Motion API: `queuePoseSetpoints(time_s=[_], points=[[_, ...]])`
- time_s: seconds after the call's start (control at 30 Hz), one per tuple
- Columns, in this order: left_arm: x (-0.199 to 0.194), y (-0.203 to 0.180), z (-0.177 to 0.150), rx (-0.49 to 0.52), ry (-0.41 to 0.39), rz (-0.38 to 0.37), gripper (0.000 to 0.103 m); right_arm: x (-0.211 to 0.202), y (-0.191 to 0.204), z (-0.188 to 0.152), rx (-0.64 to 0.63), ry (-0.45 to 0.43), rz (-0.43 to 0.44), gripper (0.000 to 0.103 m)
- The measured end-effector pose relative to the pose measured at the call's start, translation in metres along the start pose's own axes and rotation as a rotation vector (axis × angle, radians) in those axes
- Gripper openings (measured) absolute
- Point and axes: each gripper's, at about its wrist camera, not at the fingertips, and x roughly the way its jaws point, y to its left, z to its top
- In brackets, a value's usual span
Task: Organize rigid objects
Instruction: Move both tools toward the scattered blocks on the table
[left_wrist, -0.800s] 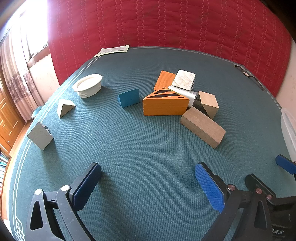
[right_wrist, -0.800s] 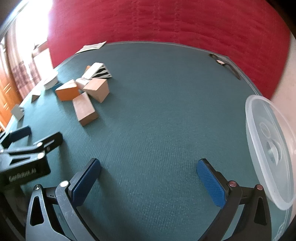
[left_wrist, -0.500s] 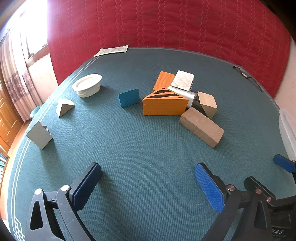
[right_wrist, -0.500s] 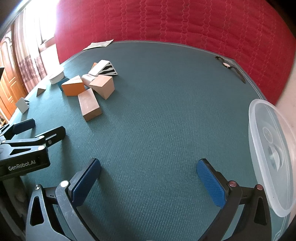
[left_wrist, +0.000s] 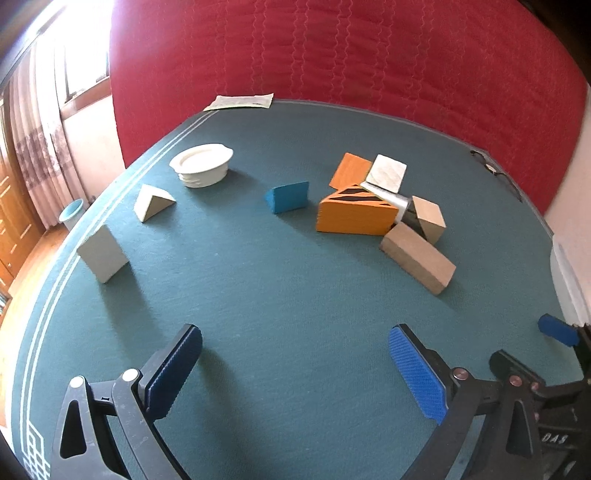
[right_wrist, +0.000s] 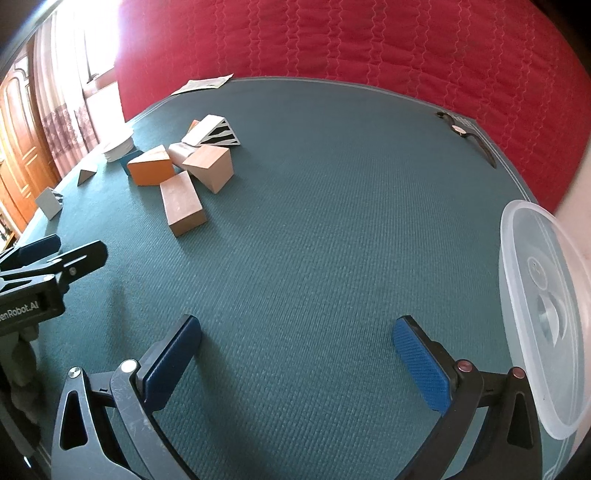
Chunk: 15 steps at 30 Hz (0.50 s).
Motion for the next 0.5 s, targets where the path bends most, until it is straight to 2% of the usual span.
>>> queuePoseSetpoints(time_s=[0.2,0.5], points=[[-0.011,0.003,-0.006,0.064,-0.065,0.070,0.103,0.000,0.002,0.000,0.000,-0.002,-0.002,0.103],[-0.016,0.017,-0.002,0.068,-0.086,0.110,0.103,-0.001,0.001,0.001,0.006,-0.006,0.002,0.103]])
